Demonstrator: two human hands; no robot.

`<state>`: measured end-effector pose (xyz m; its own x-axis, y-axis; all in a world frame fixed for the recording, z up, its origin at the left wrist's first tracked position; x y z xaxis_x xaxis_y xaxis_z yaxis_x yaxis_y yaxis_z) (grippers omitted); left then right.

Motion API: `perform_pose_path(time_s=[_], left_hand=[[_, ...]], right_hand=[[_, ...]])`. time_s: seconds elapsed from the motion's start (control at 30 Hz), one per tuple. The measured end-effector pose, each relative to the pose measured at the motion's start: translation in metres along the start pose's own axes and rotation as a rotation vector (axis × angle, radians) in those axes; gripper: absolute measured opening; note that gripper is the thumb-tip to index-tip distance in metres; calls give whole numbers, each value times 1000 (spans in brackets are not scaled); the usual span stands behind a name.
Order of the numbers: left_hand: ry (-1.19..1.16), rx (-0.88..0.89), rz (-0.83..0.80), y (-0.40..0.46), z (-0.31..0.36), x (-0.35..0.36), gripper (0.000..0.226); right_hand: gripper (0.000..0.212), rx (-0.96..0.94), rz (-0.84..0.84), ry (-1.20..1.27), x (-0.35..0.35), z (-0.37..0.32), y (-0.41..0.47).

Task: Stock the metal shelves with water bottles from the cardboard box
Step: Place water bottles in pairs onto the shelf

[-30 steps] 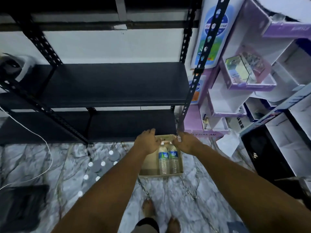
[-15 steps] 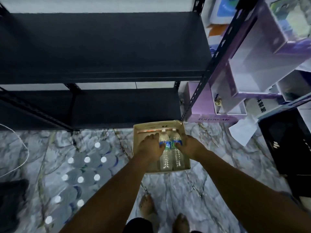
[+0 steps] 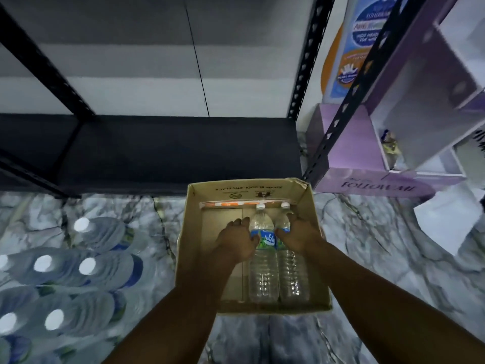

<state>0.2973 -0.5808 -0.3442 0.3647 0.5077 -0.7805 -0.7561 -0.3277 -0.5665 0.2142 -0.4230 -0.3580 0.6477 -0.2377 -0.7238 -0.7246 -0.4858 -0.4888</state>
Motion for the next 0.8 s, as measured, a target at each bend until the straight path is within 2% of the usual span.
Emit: perform_pose_path(time_s=[0.1, 0.27, 0.33, 0.4, 0.5, 0.57, 0.7, 0.8], left_hand=[[-23, -10, -5, 38, -7, 32, 64], [-150, -4, -2, 91, -15, 73, 58], [-219, -19, -13, 106, -16, 88, 64], [-333, -50, -49, 119, -16, 103, 73], [-532, -102, -83, 140, -15, 127, 94], [-665, -136, -69, 148, -12, 134, 105], [-831, -214, -39, 151, -15, 137, 95], [-971, -212, -30, 157, -28, 142, 100]], right_hand=[[73, 6, 18, 6, 24, 23, 33], [72, 33, 69, 38, 58, 50, 80], [64, 34, 42, 25, 68, 53, 91], [54, 60, 53, -20, 72, 56, 101], [60, 70, 192, -36, 82, 69, 118], [56, 101, 263, 29, 84, 70, 124], [59, 123, 266, 124, 82, 73, 139], [68, 71, 243, 217, 88, 76, 144]])
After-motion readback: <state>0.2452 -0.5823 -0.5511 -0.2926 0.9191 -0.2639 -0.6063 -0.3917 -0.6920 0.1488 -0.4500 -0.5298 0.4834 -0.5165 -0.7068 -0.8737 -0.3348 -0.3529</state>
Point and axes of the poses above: each hand's wrist, its own y-axis towards the middle knuckle, its own x-axis out of the palm, z = x × y, the point moved 2 cm from there along y, towards the middle knuckle, and after that the axes turned 9 degrees about -x, right-handed, at the moved point
